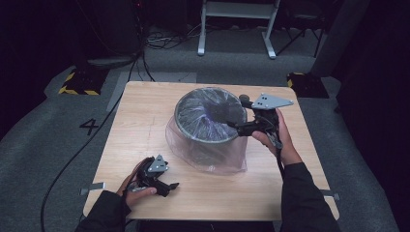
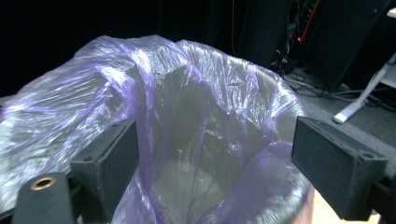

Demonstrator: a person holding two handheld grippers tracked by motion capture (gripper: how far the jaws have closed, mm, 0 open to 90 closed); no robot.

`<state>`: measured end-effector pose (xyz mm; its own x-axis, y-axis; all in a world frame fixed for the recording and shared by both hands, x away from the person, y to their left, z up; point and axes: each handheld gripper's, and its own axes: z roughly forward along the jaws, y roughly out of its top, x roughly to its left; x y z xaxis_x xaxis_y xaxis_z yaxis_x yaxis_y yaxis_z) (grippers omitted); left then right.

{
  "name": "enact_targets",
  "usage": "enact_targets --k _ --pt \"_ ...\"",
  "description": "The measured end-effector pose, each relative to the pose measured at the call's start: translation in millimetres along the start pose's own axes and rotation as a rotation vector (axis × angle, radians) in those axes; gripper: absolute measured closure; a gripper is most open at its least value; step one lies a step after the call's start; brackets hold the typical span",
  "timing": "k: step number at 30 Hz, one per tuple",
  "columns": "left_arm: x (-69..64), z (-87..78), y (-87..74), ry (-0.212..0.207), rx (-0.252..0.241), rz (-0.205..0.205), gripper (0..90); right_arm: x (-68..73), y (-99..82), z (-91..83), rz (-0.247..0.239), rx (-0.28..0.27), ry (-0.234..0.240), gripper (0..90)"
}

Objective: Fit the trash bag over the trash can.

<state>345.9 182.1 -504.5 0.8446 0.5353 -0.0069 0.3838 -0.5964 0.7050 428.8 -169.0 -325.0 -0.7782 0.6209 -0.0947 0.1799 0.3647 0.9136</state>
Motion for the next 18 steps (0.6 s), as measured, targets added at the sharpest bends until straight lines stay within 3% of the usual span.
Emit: enact_targets --k 4,10,18 --pt "0.0 0.0 0.0 0.000 0.000 0.000 10.3 3.8 4.0 11.4 -0.022 0.055 -0.002 15.6" --pt "0.0 0.0 0.0 0.000 0.000 0.000 10.3 8.2 6.4 22.7 -0.042 0.087 0.024 15.9" --pt "0.0 0.0 0.0 0.000 0.000 0.000 10.3 7.8 8.6 32.2 -0.026 0.119 0.057 16.6"
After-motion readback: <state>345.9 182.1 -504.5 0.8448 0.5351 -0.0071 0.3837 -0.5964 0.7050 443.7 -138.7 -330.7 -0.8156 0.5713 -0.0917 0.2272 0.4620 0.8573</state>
